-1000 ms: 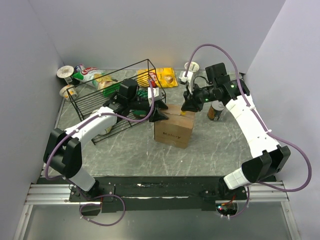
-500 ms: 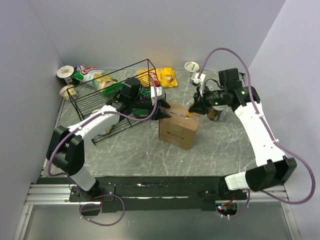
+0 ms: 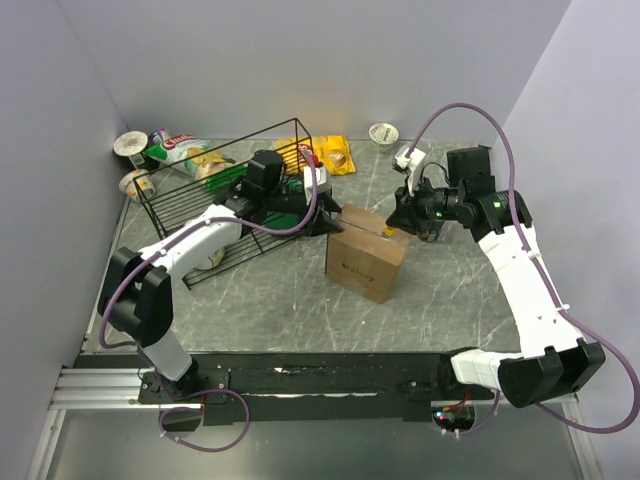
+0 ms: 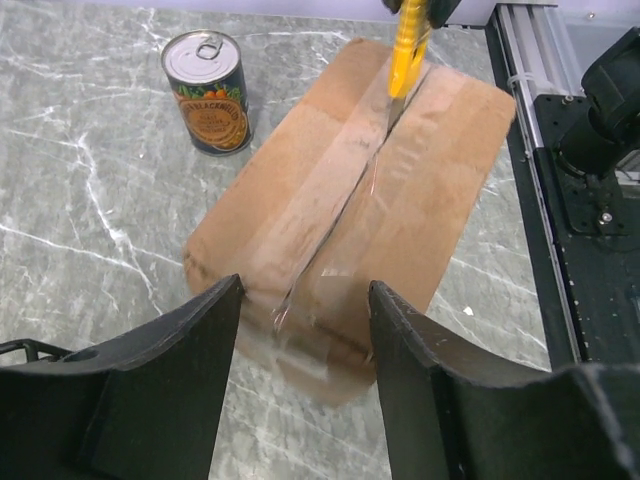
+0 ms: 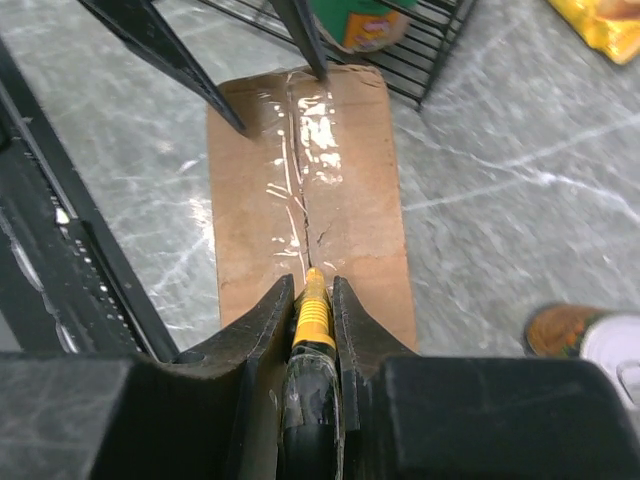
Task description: Unpack the express box
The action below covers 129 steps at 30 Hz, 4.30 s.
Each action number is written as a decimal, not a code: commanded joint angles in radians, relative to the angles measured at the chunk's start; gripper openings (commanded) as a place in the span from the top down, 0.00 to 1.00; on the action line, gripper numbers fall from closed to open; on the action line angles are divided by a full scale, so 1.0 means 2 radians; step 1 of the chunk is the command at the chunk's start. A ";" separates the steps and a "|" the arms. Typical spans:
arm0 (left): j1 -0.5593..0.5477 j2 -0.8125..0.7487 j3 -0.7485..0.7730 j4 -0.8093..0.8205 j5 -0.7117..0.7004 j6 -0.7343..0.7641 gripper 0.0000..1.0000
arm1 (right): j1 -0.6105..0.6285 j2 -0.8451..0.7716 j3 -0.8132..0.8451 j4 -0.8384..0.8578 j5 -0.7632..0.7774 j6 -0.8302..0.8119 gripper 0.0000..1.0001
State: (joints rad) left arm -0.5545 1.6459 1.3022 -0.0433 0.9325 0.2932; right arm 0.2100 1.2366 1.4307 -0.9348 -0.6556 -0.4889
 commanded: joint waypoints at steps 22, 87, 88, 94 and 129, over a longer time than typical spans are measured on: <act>-0.053 0.130 0.135 0.117 0.138 -0.117 0.37 | 0.028 0.009 0.059 -0.030 0.076 -0.009 1.00; -0.062 0.145 0.065 0.087 0.059 -0.106 0.43 | 0.012 -0.047 -0.006 -0.013 0.059 -0.059 1.00; -0.062 0.146 0.065 0.088 0.059 -0.107 0.43 | 0.010 -0.046 -0.003 -0.017 0.058 -0.061 1.00; -0.059 0.147 0.061 0.088 0.047 -0.105 0.44 | -0.003 -0.041 0.012 -0.065 0.060 -0.073 1.00; -0.079 0.144 0.144 0.220 0.092 -0.236 0.35 | -0.070 -0.066 0.009 -0.125 -0.004 -0.130 1.00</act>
State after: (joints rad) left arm -0.6720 1.9156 1.5112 0.2955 1.0779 -0.0780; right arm 0.0788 1.1019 1.4216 -1.0863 -0.6765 -0.7280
